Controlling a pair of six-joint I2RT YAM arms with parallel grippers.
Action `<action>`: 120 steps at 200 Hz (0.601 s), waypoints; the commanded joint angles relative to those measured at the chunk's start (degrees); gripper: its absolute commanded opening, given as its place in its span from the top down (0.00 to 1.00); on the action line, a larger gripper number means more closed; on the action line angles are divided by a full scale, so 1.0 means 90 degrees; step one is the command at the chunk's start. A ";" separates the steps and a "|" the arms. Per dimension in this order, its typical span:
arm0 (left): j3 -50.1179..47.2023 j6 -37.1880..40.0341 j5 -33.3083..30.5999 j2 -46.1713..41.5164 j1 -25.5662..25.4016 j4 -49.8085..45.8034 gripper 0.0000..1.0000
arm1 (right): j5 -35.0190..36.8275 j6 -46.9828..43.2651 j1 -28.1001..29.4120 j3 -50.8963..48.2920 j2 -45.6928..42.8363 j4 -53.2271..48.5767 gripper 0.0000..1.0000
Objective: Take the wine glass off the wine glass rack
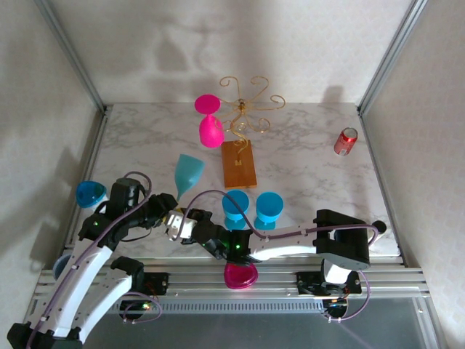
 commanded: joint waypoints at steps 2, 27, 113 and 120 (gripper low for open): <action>-0.0175 -0.0136 -0.0063 -0.0031 0.0122 0.0041 0.65 | 0.0099 -0.0166 0.0182 -0.0059 -0.0081 0.0973 1.00; -0.0240 -0.0172 -0.0043 -0.0061 0.0164 0.0065 0.66 | 0.0147 -0.0198 0.0198 -0.0141 -0.0118 0.1089 1.00; -0.0303 -0.0229 -0.0008 -0.0128 0.0287 0.0109 0.70 | 0.0397 -0.0532 0.0317 -0.0294 -0.0129 0.1469 1.00; -0.0320 -0.0235 -0.0004 -0.0128 0.0298 0.0122 0.71 | 0.0399 -0.0534 0.0327 -0.0303 -0.0139 0.1480 1.00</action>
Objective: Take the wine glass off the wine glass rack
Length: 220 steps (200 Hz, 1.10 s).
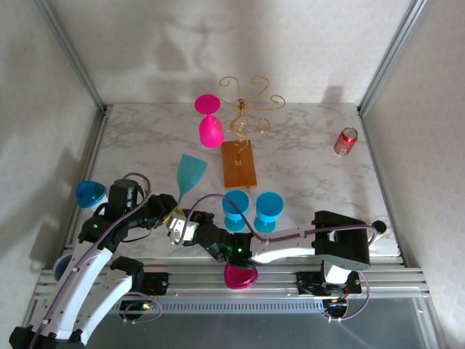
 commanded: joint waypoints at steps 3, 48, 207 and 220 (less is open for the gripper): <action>-0.0191 -0.0087 -0.0331 -0.0002 0.0154 -0.0072 0.71 | 0.0139 -0.0161 0.0236 -0.0012 -0.0139 0.0903 1.00; -0.0260 -0.0093 -0.0260 -0.0002 0.0165 0.0056 0.82 | 0.0129 -0.0130 0.0257 -0.0012 -0.0168 0.0927 1.00; -0.0450 -0.0139 -0.0103 -0.0261 0.0238 0.0336 1.00 | -0.0112 0.0773 0.0255 0.0066 -0.0875 0.0125 0.84; -0.0465 -0.0140 -0.0101 -0.0284 0.0242 0.0369 1.00 | -0.0119 0.0869 0.0257 0.0046 -0.0982 0.0033 0.81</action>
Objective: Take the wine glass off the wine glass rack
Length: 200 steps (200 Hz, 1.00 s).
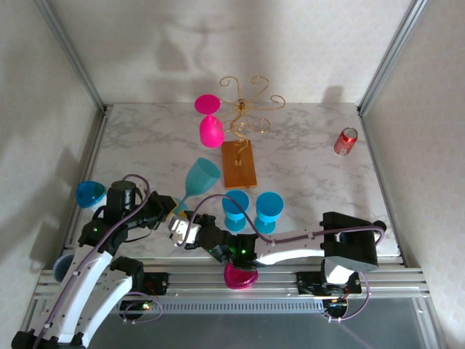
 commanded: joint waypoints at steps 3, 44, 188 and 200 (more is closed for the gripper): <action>-0.0181 0.0136 -0.0340 -0.0050 0.0105 -0.0097 1.00 | 0.0070 0.0384 0.0114 0.0130 -0.0562 0.0351 0.80; -0.0208 0.0162 -0.0336 -0.0259 0.0107 0.0162 1.00 | -0.0415 0.1314 0.0114 0.0454 -0.1148 -0.1028 0.74; -0.1009 0.0318 -0.0727 -0.1301 0.0120 0.1440 1.00 | -0.2439 0.4719 -0.1095 0.2126 -0.2778 -0.5392 0.52; -0.1094 0.0318 -0.0747 -0.1408 0.0124 0.1519 1.00 | -0.2634 0.4816 -0.1256 0.2184 -0.2781 -0.5525 0.48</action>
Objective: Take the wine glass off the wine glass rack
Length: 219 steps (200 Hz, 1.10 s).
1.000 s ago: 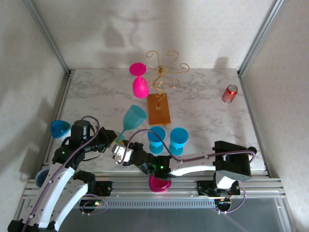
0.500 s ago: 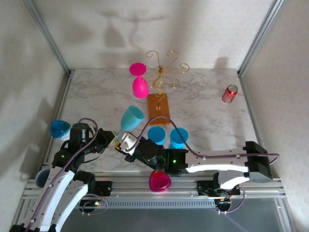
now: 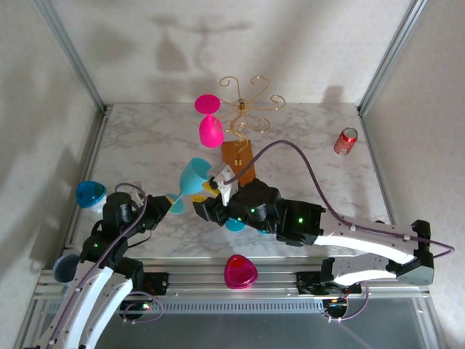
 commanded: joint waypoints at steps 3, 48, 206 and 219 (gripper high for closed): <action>-0.0196 0.0148 -0.0173 -0.0261 0.0060 0.0493 1.00 | -0.0558 0.0513 -0.0313 0.0268 -0.0080 -0.0729 0.47; -0.0405 0.0168 -0.0216 -0.0494 0.0059 0.0556 1.00 | -0.1501 0.1010 -0.1188 0.0685 0.0223 -0.1225 0.39; -0.0396 0.0290 -0.0268 -0.0419 0.0063 0.0565 1.00 | -0.3064 0.0761 -0.1795 0.2177 0.2046 -0.1942 0.35; -0.0396 0.0309 -0.0276 -0.0395 0.0062 0.0576 1.00 | -0.3109 0.0725 -0.1787 0.2228 0.2112 -0.1979 0.38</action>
